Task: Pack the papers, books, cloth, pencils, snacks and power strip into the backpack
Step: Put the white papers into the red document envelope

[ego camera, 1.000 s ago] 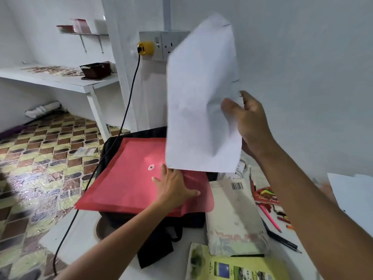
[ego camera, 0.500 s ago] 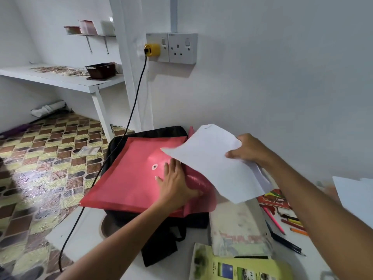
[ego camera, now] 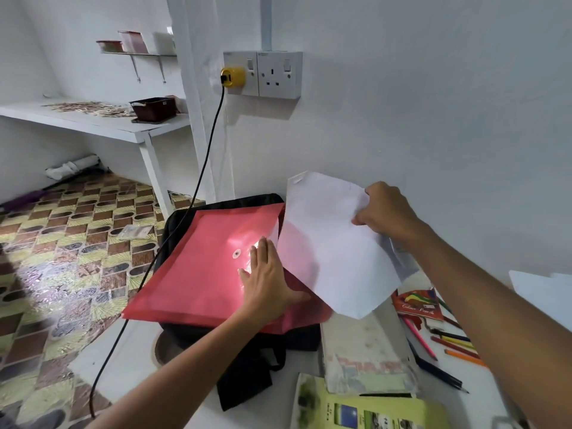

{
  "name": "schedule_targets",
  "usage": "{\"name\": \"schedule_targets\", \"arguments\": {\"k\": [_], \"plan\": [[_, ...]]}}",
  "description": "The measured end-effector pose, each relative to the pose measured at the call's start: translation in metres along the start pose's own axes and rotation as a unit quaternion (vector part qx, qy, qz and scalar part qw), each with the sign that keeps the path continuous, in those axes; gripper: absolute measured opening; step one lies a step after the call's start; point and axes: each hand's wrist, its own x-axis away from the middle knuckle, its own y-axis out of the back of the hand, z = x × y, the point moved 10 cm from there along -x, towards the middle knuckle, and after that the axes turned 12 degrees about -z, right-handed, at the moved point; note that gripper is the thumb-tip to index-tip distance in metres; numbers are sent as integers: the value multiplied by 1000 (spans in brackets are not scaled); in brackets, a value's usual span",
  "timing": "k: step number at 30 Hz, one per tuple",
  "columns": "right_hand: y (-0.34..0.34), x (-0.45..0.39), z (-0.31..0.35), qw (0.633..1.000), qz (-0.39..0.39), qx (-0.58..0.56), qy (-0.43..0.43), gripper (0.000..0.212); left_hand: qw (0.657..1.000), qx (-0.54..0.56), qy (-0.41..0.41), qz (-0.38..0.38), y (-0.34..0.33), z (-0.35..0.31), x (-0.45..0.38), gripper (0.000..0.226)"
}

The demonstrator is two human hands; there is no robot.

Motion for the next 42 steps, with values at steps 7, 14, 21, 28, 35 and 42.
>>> {"name": "schedule_targets", "arguments": {"k": [7,14,21,28,35,42], "plan": [[-7,-6,-7,994,11,-96,-45,43,1000,16,1,-3,9,0,2,137],[0,-11,-19,988,7,-128,-81,42,999,46,4,-4,12,3,3,137],[-26,15,14,999,-33,-6,-6,24,999,52,-6,6,11,-4,5,132],[-34,8,17,997,-51,-39,-50,18,996,70,-1,52,9,-9,7,101],[-76,31,13,933,253,-215,-141,20,993,102,36,47,18,4,-2,85],[-61,19,-11,967,43,-203,-151,10,991,108,4,77,22,-2,1,97]]}}
